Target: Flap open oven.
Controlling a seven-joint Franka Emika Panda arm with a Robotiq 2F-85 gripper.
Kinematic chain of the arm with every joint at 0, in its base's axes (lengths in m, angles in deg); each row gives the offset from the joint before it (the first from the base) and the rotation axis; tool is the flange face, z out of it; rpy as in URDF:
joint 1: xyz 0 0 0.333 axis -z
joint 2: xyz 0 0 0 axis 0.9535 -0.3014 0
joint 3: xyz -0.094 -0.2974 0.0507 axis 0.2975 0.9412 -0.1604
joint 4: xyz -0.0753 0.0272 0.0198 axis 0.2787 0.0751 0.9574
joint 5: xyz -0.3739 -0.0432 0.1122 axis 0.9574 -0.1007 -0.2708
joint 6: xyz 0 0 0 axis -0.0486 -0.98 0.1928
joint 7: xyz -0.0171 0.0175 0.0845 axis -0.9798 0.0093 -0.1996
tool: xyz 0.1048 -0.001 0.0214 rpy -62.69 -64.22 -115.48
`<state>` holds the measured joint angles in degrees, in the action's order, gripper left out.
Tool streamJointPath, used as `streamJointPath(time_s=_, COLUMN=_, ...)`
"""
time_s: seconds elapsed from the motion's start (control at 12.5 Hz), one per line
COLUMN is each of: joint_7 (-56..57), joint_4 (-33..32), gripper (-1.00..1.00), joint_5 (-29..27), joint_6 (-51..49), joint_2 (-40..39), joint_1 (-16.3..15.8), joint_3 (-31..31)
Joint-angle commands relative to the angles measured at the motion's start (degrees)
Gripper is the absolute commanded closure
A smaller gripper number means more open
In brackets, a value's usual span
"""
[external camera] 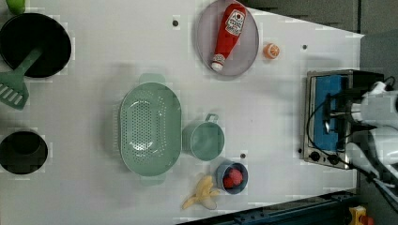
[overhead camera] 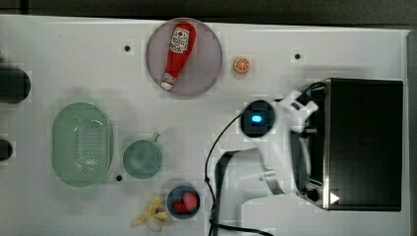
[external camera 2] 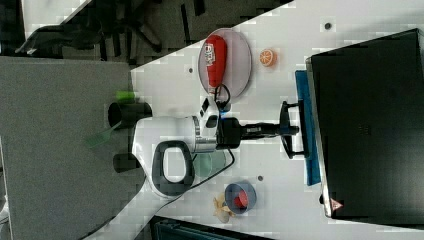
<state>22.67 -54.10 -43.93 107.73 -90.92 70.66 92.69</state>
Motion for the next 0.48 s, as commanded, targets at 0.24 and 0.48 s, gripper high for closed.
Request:
streamJointPath(time_s=0.24, joint_7=-26.6, joint_4=-0.1, gripper=0.65, joint_5=11.0, joint_6=-3.1, joint_2=-9.5, joint_1=-6.7, joint_3=-5.4)
streamJointPath(time_s=0.48, joint_7=-41.1, joint_4=1.4, gripper=0.65, joint_5=18.2, joint_6=-5.9, joint_2=-15.5, joint_1=-10.1, joint_3=-6.2)
